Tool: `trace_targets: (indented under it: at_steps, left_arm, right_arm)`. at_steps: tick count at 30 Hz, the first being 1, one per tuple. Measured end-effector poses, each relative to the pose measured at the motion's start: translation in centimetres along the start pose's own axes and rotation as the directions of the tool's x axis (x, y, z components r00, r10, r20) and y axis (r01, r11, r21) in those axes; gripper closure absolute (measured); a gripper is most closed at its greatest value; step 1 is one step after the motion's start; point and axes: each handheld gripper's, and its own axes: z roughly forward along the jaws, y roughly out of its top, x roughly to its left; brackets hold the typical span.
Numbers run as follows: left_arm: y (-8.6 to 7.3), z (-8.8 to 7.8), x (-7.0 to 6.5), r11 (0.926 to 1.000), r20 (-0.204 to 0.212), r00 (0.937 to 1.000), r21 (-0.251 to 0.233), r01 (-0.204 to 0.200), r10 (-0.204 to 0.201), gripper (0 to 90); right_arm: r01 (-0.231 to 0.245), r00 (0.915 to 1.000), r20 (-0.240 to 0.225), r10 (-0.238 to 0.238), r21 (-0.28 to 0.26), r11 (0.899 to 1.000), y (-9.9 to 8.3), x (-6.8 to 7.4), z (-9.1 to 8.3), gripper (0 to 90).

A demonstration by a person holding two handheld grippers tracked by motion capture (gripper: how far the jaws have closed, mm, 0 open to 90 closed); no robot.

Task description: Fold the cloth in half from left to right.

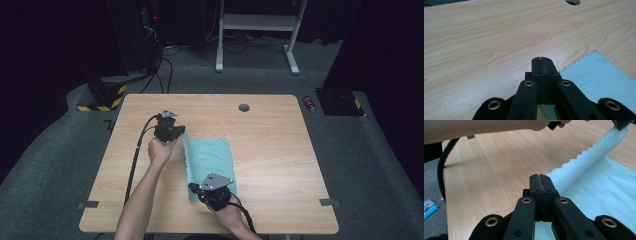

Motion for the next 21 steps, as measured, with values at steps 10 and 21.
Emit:
trace_targets:
  at_steps: [10, 21]
  left_arm:
    - [0.4, 2.0, -1.9, 0.9992, 0.025, 0.9990, 0.012, -0.038, 0.038, 89.7]
    - [0.6, 3.9, -3.6, 0.9987, 0.050, 0.9977, 0.019, -0.047, 0.046, 89.8]
  right_arm:
    - [-0.025, 0.9981, 0.057, 0.024, 0.024, 0.999, -2.1, -1.2, -1.3, 90.0]
    - [-0.071, 0.9925, 0.103, 0.067, 0.035, 0.997, -4.0, -2.5, -3.0, 90.0]
